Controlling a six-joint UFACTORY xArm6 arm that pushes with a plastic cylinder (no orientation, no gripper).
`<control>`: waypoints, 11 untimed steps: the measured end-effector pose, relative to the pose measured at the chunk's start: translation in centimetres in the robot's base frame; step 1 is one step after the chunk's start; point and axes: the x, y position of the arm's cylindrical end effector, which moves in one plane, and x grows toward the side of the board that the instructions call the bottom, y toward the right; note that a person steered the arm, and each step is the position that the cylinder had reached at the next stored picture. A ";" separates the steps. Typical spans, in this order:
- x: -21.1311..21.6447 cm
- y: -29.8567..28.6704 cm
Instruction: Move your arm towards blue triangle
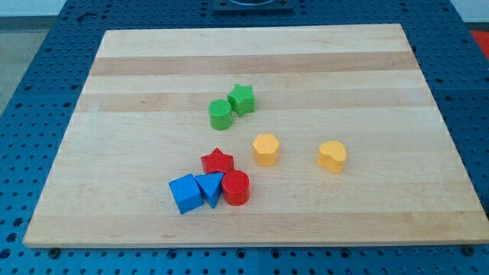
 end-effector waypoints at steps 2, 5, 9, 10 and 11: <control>3.1 -4.7; 3.1 -19.3; 2.3 -26.9; 2.3 -33.7; 2.3 -37.2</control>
